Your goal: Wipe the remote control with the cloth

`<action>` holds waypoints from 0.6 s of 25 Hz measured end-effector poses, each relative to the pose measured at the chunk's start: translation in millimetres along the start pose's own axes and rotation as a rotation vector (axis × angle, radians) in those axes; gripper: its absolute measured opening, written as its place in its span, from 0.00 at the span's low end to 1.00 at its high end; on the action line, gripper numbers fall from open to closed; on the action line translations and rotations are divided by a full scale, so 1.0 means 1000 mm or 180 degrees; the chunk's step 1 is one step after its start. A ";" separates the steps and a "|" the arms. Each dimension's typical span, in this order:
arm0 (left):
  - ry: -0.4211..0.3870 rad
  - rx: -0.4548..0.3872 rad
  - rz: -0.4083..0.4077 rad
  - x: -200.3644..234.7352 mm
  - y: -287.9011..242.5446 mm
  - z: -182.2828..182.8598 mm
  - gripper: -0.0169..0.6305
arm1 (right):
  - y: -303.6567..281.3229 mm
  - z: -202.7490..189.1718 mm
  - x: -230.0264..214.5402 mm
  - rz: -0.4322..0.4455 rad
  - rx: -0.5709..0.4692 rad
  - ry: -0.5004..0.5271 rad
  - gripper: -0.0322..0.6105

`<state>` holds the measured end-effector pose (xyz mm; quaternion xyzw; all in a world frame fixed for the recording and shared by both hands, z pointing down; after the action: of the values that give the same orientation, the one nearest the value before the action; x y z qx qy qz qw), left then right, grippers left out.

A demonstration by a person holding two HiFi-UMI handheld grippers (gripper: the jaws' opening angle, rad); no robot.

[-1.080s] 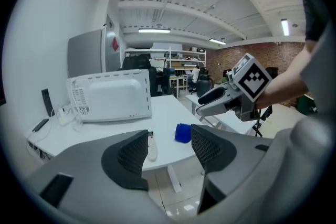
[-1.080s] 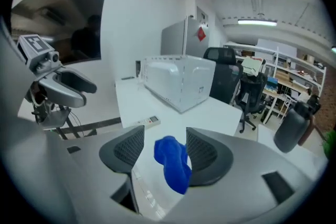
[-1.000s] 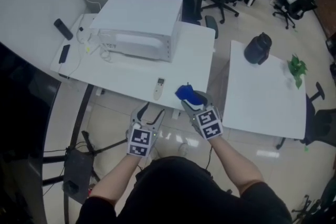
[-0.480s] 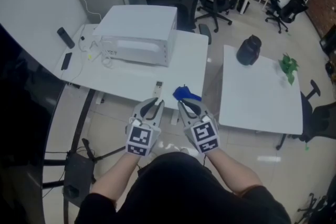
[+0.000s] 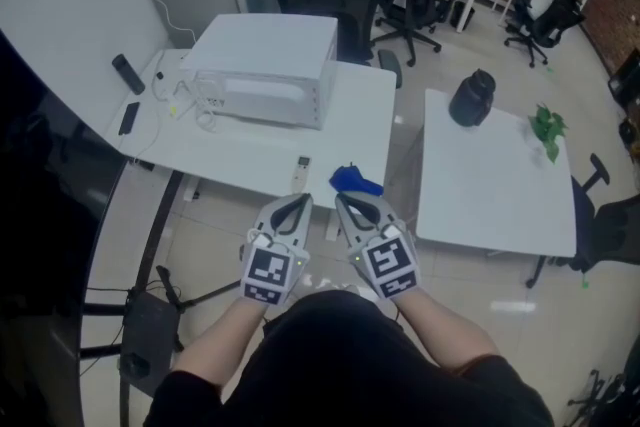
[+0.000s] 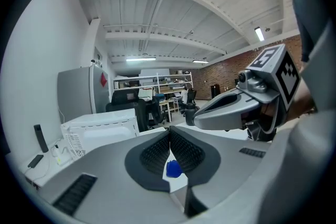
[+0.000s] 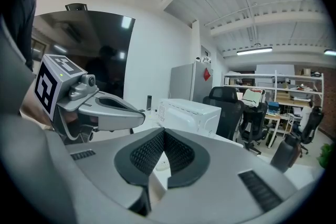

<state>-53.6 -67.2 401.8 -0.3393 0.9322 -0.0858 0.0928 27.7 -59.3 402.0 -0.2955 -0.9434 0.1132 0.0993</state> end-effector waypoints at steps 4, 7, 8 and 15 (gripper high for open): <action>-0.0008 0.0020 -0.0001 -0.001 -0.002 -0.001 0.03 | 0.001 0.002 0.000 -0.0029 0.0038 -0.0074 0.06; -0.0007 0.0032 -0.0007 -0.002 -0.003 -0.002 0.03 | 0.000 0.001 -0.001 -0.0024 0.0049 -0.0061 0.06; -0.0006 0.0036 -0.0008 -0.002 -0.003 -0.002 0.03 | -0.001 0.002 -0.002 -0.0024 0.0048 -0.0056 0.06; 0.0003 0.0054 -0.0019 -0.002 -0.005 -0.004 0.03 | -0.002 0.002 -0.002 -0.0011 0.0060 -0.0045 0.06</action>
<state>-49.3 -69.3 407.1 -0.3412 0.9304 -0.0941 0.0950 27.5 -62.4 400.7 -0.2921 -0.9435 0.1240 0.0956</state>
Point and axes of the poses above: the fingertips, and each gripper's own axes: y backward along the fingers, x to its left, z out of its top, the point moved 3 cm from there along y, backward along the fingers, and after that the axes turned 2 degrees about -z, right-handed, at the moved point
